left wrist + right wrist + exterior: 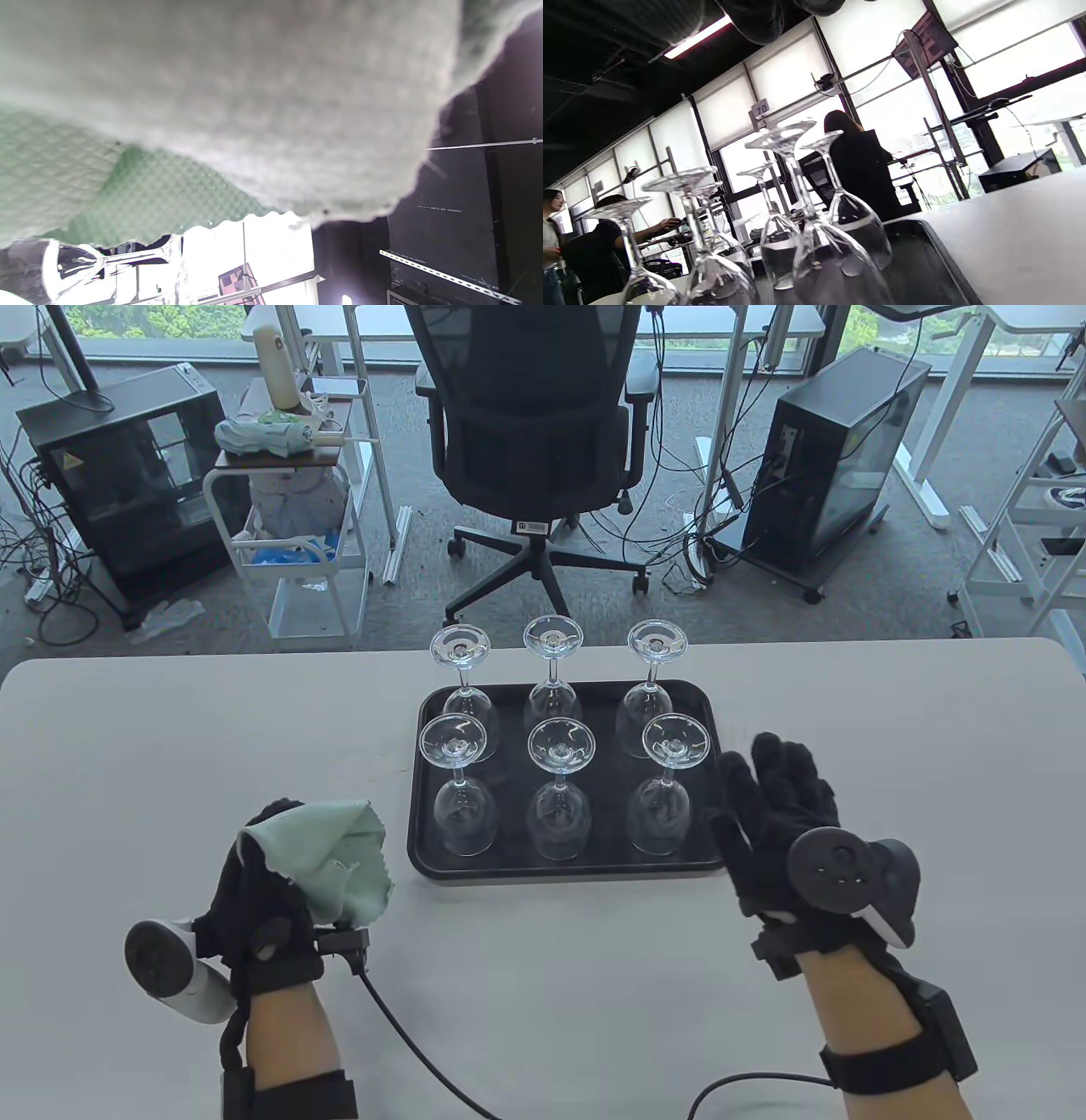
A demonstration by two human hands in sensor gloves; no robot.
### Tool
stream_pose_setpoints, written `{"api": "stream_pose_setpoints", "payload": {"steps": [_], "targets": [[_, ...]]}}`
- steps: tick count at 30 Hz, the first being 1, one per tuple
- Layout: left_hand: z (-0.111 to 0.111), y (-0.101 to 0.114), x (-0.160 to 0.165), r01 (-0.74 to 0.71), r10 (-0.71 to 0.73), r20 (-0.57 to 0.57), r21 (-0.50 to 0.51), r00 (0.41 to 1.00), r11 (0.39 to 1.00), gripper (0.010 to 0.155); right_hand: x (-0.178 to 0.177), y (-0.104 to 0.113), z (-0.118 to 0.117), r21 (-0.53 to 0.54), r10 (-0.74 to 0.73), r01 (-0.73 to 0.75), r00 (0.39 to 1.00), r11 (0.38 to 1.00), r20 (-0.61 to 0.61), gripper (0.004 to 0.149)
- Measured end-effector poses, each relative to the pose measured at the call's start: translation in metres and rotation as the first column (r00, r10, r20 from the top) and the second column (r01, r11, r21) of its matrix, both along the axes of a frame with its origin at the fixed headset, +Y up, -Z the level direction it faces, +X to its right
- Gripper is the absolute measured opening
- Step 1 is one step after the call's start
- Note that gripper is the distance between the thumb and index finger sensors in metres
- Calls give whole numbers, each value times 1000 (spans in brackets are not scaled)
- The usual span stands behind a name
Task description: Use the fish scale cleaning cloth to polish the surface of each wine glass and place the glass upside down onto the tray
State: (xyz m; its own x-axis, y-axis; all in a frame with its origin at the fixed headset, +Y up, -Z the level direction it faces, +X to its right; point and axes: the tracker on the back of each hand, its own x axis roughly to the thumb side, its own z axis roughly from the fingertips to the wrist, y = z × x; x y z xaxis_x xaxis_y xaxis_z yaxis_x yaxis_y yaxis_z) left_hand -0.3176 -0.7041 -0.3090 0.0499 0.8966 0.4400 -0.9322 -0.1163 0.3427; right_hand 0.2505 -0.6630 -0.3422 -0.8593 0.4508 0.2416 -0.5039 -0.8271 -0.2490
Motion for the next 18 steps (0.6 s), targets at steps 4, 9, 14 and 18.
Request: {"api": "stream_pose_setpoints", "payload": {"steps": [4,9,14,18], "targets": [[-6,-6,6,61,-62,-10,-65,998,996,51,21,-43,-10,-73,15,-12,999,997,47,66],[-22,-9,15,71,-81,-74,-134,994,988,52,17,-40,-7,-51,-24,25,999,998,22,67],[-49,46,14,291,-319,-245,-143,916,946,53,15,-46,-6,-68,-56,54,998,996,-28,67],[-78,55,19,652,-713,-257,-292,652,700,56,17,-49,-8,-92,-89,87,996,992,-24,67]]}}
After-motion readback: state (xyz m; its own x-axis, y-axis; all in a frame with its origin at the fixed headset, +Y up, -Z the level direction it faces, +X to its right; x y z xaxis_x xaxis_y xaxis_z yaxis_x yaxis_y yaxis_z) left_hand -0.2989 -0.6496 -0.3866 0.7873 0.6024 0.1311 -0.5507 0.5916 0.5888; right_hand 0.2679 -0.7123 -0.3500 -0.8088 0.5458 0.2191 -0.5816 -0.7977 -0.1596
